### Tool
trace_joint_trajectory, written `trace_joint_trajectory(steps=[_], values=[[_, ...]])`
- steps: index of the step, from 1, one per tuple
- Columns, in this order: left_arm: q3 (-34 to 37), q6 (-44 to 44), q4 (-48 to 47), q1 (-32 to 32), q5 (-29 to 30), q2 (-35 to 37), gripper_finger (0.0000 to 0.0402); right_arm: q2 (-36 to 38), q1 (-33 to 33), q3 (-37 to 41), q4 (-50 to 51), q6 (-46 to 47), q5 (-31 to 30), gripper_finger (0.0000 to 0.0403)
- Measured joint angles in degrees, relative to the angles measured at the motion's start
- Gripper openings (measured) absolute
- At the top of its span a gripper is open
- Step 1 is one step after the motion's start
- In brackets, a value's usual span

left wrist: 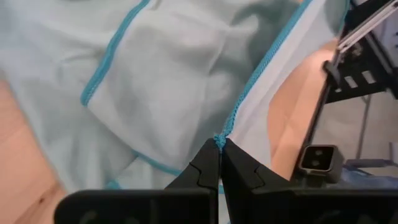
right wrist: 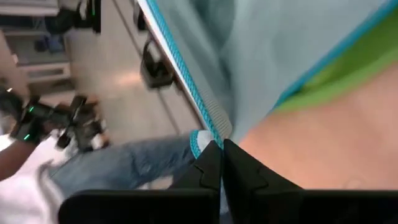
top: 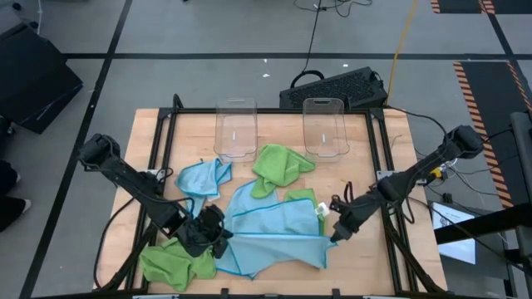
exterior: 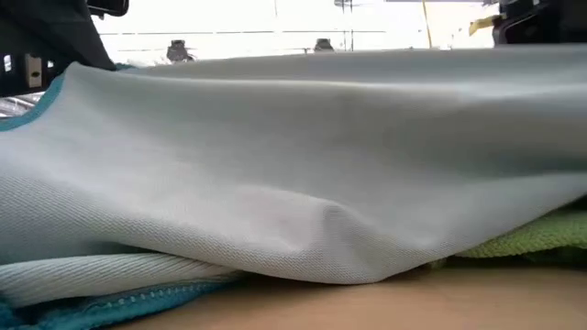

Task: Fold microfiber towels
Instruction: Fold the right blue microfiber towel

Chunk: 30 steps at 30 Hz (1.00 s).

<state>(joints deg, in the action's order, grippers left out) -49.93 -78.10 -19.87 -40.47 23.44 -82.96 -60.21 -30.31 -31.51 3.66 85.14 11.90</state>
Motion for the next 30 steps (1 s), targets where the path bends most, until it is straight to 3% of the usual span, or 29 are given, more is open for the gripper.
trace_joint_trajectory(steps=[7,16,30], values=[[0.0,-0.1,-0.3,0.0,-0.4,0.0,0.0008,0.5,8.1,0.0,2.8,-10.2,-3.8,0.0000],[0.0,-0.6,-0.3,0.0,-0.2,0.0,0.0008,0.5,18.0,0.0,5.6,-21.0,-4.2,0.0000],[0.0,-2.0,-6.4,1.7,1.1,0.0,0.0008,-0.9,21.6,0.0,8.5,-33.4,-4.3,0.0005]])
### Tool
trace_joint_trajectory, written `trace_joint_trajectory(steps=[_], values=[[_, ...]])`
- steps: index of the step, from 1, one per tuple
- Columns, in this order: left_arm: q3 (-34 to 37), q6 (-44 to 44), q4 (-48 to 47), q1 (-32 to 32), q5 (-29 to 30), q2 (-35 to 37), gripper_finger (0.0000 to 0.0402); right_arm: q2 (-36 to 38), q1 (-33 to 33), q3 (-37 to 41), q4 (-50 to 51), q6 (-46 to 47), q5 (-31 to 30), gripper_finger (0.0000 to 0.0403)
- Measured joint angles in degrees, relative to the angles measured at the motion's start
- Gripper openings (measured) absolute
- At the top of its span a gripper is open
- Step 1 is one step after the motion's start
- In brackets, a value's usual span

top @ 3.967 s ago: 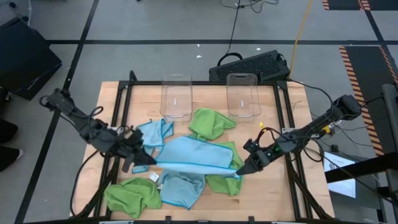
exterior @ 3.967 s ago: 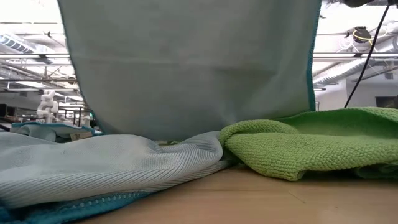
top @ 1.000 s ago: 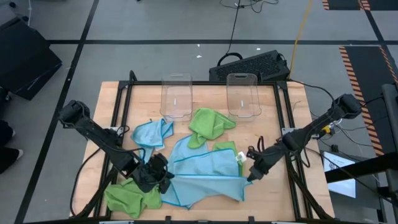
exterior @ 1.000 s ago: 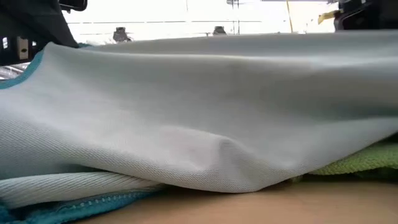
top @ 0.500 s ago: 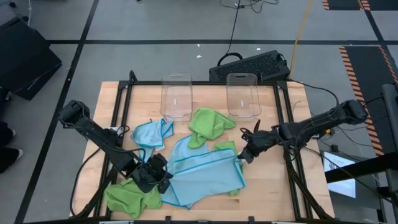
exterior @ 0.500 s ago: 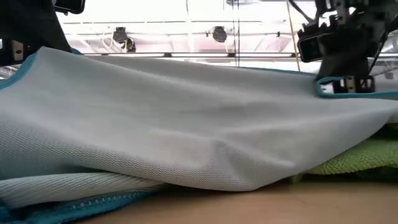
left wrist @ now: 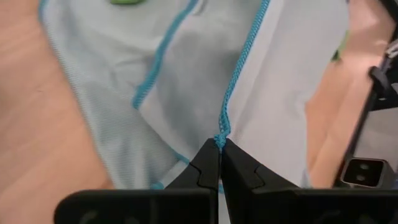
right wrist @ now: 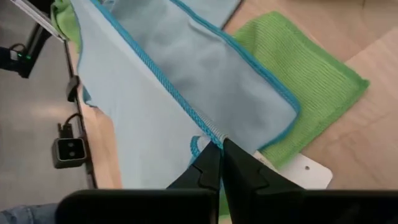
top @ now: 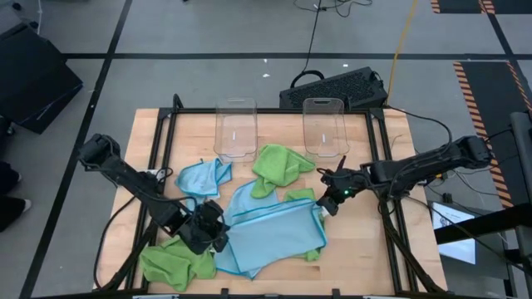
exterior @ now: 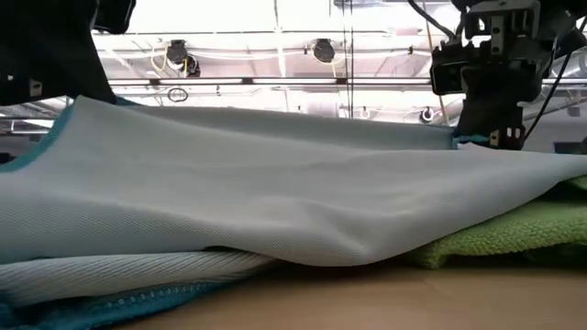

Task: Fold microfiber towels
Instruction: Fold the right blue microfiber towel

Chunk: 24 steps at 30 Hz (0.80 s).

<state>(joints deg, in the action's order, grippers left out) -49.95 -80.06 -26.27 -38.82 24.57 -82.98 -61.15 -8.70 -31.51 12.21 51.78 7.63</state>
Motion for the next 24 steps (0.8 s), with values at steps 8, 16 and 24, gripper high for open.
trace_joint_trajectory(steps=[8,16,24], values=[[0.0,1.5,-1.2,1.6,-0.6,0.0,0.0008,-2.1,0.0,0.0,0.0,-0.1,-0.1,0.0013],[0.0,1.7,-1.8,1.6,-0.8,0.0,0.0010,-2.5,0.0,0.0,-0.2,-0.4,-1.8,0.0025],[0.0,0.0,-4.1,1.7,-0.8,0.0,0.0105,-2.5,1.1,0.0,0.4,-0.2,-2.4,0.0142]])
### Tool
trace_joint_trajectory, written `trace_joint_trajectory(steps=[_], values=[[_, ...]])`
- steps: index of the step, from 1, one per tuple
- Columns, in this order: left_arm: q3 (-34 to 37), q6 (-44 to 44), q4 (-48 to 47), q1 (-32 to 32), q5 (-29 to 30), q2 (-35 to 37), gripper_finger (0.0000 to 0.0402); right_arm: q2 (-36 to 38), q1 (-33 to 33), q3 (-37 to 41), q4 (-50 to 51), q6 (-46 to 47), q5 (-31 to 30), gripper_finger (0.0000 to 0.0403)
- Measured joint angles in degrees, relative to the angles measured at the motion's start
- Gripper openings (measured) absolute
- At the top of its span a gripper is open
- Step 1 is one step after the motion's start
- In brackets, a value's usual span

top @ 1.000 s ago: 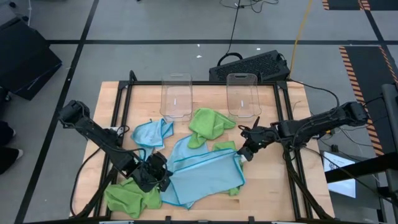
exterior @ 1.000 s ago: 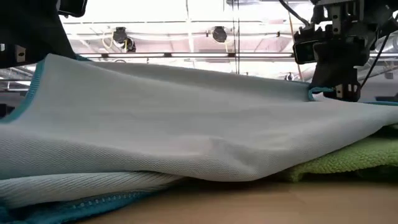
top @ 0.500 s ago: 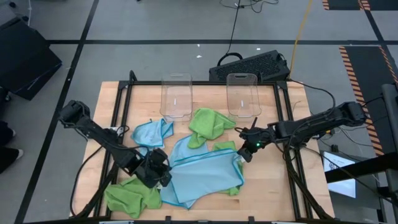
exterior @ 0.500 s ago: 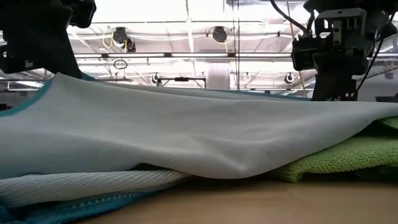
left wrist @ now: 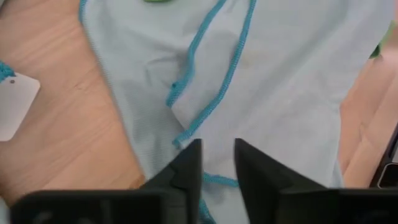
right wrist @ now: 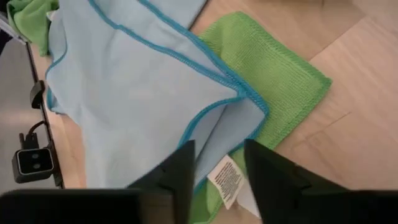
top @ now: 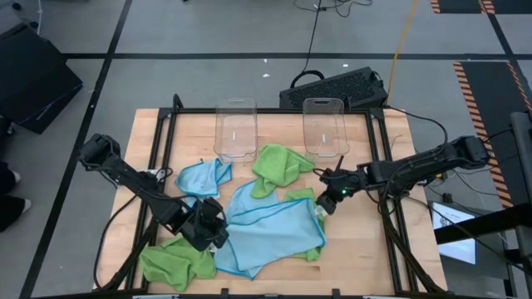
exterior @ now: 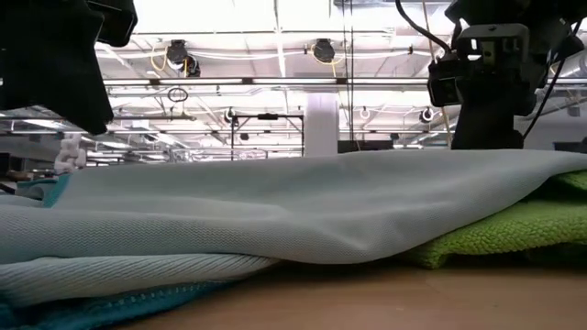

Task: Fold microfiber towels
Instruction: Fold the right blue microfiber towel

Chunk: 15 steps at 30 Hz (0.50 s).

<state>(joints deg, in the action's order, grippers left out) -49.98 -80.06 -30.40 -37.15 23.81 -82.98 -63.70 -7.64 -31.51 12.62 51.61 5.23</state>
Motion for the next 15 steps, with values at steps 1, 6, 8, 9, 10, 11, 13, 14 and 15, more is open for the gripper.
trace_joint_trajectory(steps=[1,6,8,9,10,11,13,14,15], values=[[0.0,0.2,0.0,0.0,0.0,0.0,0.0123,0.0,0.2,0.0,0.0,0.0,0.5,0.0158],[0.0,-0.4,-0.2,0.0,0.0,0.1,0.0205,0.0,0.4,0.0,-0.5,1.9,1.6,0.0209],[0.0,-2.8,-0.8,0.2,0.0,0.5,0.0227,0.0,0.3,0.0,-1.2,3.1,3.4,0.0214],[0.0,-4.3,-1.1,0.2,0.0,0.6,0.0236,0.0,0.3,0.0,-1.3,3.9,4.0,0.0214],[0.0,-5.8,-1.3,0.4,-0.2,0.8,0.0242,0.0,0.2,0.0,-1.5,5.1,4.3,0.0214],[0.0,-7.1,-1.5,0.5,-0.4,1.0,0.0246,0.0,0.1,0.0,-1.7,6.5,4.7,0.0212],[0.0,-8.7,-1.3,0.5,-0.4,1.4,0.0249,0.0,0.1,0.0,-3.6,8.9,5.4,0.0208],[0.0,-9.0,-1.0,0.5,-0.4,1.4,0.0249,0.0,0.1,0.0,-5.0,10.0,5.5,0.0206],[0.0,-9.0,-0.9,0.5,-0.6,1.4,0.0247,0.1,0.1,0.0,-6.6,11.1,5.5,0.0203]])
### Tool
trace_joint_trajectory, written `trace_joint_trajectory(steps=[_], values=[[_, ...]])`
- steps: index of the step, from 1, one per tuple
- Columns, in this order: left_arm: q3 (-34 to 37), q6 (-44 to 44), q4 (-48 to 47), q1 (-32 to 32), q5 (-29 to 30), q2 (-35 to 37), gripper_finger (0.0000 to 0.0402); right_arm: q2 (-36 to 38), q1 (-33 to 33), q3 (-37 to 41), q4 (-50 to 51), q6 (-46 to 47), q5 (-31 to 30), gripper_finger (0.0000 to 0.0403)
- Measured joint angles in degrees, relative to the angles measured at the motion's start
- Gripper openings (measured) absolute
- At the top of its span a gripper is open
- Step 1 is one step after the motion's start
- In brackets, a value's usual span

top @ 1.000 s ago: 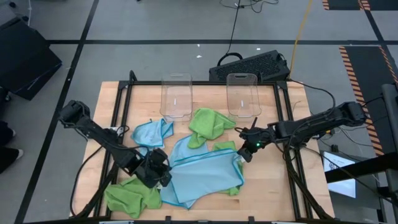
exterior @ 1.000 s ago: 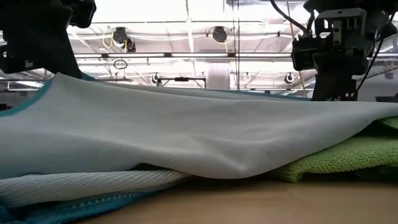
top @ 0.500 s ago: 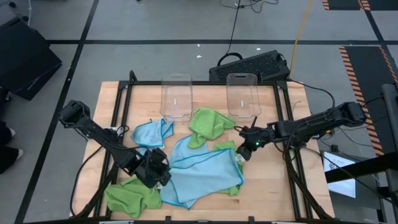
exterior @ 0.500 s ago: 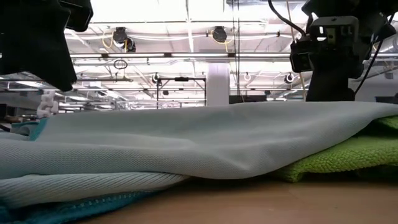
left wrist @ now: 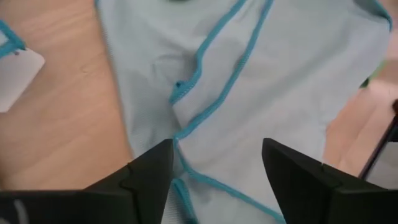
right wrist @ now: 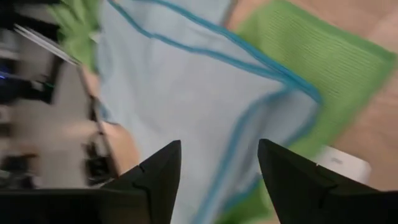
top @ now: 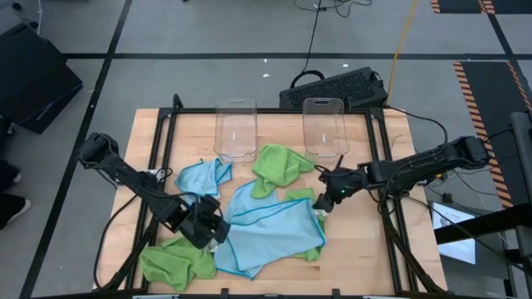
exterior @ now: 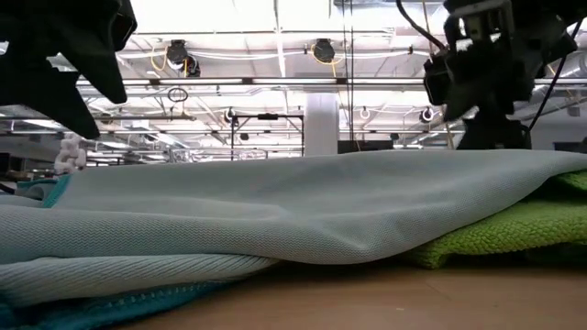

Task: Fold microfiber towels
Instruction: Fold the right blue microfiber towel

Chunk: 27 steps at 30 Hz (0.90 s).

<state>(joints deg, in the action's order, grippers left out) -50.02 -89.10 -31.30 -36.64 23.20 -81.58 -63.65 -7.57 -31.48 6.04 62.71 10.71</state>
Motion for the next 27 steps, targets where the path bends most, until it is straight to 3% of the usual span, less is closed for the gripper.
trace_joint_trajectory(steps=[4,7,11,21,27], values=[[0.0,-1.4,-1.2,0.0,-2.9,0.0,0.0229,0.0,0.0,0.0,-5.5,3.2,-1.7,0.0194],[0.0,-7.4,-6.8,1.5,-5.8,-0.1,0.0217,0.0,0.0,0.0,-6.1,4.8,-3.5,0.0189],[0.0,-11.3,-10.7,4.8,-10.1,-0.1,0.0223,0.0,0.0,0.0,-5.8,5.2,-4.8,0.0185],[0.0,9.9,-0.9,13.5,-19.3,-0.2,0.0316,0.0,0.0,0.0,-5.8,4.2,-4.6,0.0185],[0.0,16.0,-1.6,16.5,-23.4,-2.4,0.0307,0.0,0.0,0.0,-5.6,4.1,-3.3,0.0185]])
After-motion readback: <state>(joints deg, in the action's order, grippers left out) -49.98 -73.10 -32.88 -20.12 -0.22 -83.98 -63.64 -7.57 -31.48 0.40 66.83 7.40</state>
